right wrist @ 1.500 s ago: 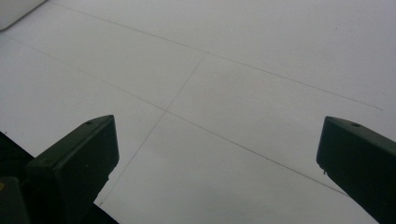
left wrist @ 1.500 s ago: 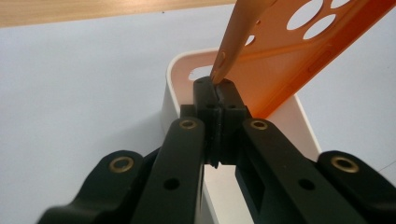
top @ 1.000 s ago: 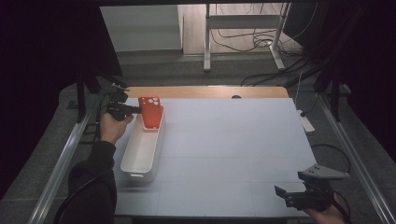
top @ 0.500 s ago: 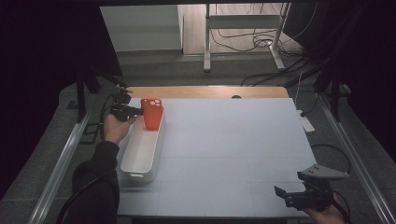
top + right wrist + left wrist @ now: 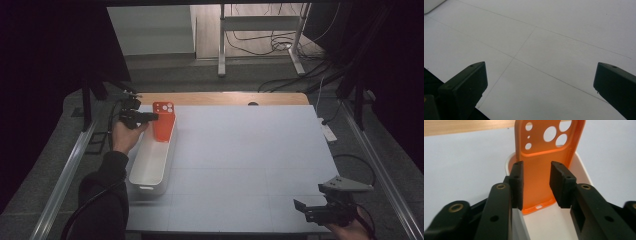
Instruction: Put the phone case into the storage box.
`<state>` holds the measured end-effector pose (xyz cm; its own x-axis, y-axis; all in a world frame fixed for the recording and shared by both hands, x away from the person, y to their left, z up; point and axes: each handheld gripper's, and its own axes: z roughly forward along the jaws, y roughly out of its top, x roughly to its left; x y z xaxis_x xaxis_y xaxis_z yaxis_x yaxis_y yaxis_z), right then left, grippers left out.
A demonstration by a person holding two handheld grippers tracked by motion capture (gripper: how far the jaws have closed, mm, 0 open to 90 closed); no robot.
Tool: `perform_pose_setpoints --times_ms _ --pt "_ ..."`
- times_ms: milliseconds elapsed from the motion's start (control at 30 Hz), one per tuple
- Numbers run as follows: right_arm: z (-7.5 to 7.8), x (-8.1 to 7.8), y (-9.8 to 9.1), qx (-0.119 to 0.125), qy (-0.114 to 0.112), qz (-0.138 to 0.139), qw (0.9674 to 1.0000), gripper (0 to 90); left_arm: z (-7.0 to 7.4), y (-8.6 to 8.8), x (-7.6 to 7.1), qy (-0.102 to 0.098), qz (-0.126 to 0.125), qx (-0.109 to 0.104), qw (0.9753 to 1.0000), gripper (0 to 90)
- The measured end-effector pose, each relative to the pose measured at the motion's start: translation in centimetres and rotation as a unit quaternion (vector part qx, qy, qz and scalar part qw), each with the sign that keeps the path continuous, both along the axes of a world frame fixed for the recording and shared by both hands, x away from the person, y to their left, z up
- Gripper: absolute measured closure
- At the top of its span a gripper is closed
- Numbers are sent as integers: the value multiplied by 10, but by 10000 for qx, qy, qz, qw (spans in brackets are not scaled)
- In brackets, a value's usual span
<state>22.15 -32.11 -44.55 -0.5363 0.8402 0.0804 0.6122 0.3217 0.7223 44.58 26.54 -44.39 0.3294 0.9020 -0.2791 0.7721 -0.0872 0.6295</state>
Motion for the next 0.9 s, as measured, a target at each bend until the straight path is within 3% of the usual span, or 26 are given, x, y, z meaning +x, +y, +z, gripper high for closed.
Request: perform_pose_setpoints --times_ms 433,900 --pt "0 -1 0 -21 -26 6 10000 0 4 -1 -14 -260 -200 -121 9994 478" --pt "0 -1 0 -27 -20 3 10000 0 8 -8 -26 -491 -409 111 9979 300"
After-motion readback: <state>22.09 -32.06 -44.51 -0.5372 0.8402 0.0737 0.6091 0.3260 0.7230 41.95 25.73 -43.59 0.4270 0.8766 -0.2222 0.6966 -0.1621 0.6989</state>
